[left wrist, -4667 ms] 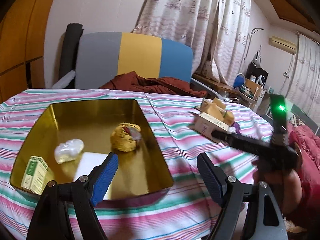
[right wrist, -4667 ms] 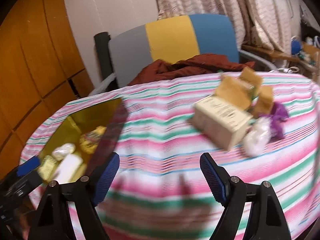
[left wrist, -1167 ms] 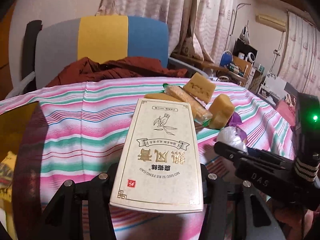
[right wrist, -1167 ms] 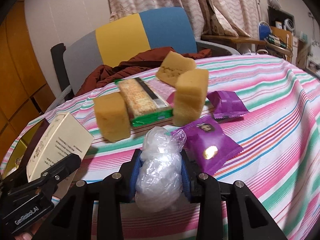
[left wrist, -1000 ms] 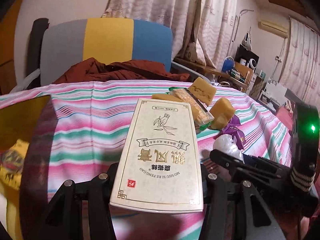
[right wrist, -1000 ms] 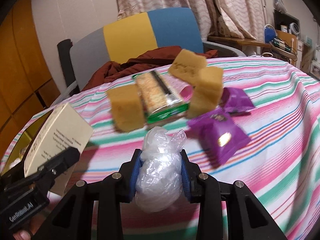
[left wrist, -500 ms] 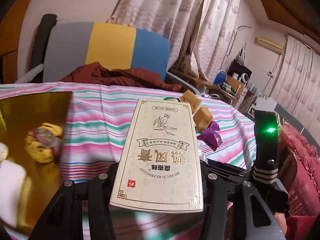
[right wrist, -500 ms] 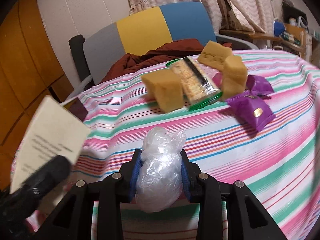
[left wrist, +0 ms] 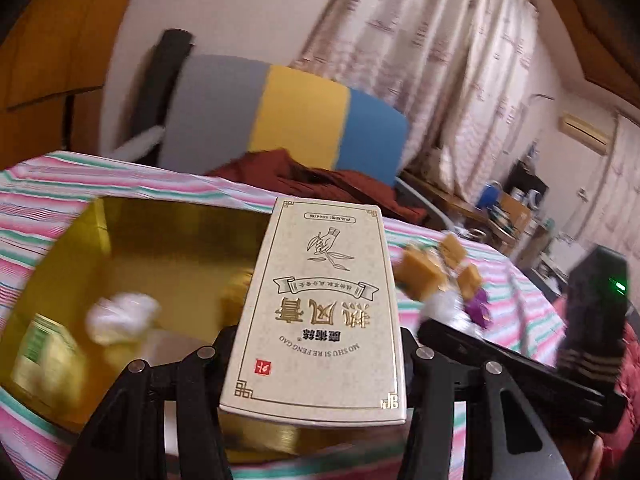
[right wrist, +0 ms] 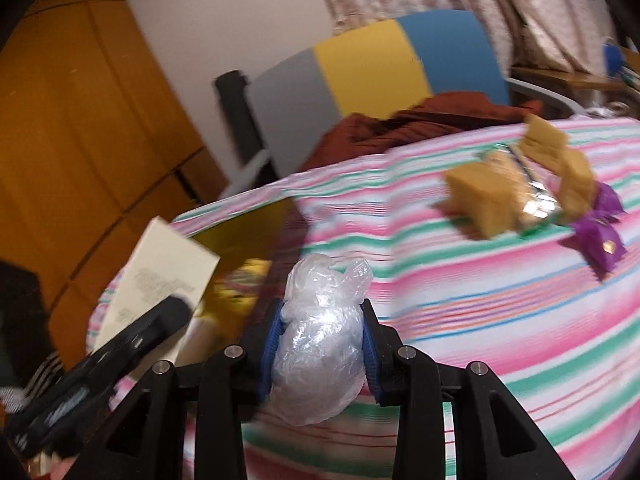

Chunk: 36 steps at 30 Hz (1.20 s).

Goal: Organize objects
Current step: 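Open both tools over the gold tin to drop the box and bundle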

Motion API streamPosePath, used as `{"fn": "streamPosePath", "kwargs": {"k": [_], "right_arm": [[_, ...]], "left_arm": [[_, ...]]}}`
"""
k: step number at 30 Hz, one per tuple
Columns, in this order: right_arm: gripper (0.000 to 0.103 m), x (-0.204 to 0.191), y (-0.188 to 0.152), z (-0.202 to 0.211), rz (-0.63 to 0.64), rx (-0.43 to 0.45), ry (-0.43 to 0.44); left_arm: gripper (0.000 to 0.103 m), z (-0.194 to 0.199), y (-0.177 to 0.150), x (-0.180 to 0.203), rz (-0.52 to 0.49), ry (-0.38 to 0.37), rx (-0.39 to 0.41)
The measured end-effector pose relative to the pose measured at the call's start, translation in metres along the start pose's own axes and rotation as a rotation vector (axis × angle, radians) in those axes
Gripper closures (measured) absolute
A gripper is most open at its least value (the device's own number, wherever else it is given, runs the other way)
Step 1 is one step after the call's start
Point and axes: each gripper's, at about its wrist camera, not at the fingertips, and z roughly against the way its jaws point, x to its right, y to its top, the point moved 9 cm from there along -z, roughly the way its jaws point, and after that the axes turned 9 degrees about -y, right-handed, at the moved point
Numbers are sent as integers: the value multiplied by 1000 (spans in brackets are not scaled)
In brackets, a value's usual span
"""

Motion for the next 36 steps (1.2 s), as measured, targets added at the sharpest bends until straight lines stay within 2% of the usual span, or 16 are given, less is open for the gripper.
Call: {"fn": "streamPosePath", "kwargs": {"k": [5, 10, 13, 14, 15, 18, 21, 23, 25, 26, 36], "right_arm": [[67, -52, -2, -6, 63, -21, 86], [63, -90, -7, -17, 110, -41, 129], [47, -98, -12, -23, 102, -58, 126], [34, -99, -13, -23, 95, -56, 123], [25, -96, -14, -22, 89, -50, 115], [25, -90, -13, -13, 84, -23, 108], [24, -82, -15, -9, 68, -24, 100], [24, -78, -16, -7, 57, -30, 96], [24, -73, -18, -7, 43, -35, 93], [24, -70, -18, -7, 38, -38, 93], [24, -54, -19, -9, -7, -40, 77]], "left_arm": [[50, 15, 24, -54, 19, 107, 22], [50, 10, 33, -104, 56, 182, -26], [50, 5, 35, -126, 75, 215, -47], [50, 5, 33, -133, 78, 219, -56], [50, 5, 33, -140, 86, 226, -65], [49, -2, 30, -151, 95, 235, -92], [49, -7, 27, -160, 113, 282, -123], [45, -5, 27, -164, 114, 326, -121], [20, -3, 29, -167, 116, 349, -113], [17, 0, 30, -167, 119, 355, -100], [17, 28, 34, -156, 216, 338, 14]]}}
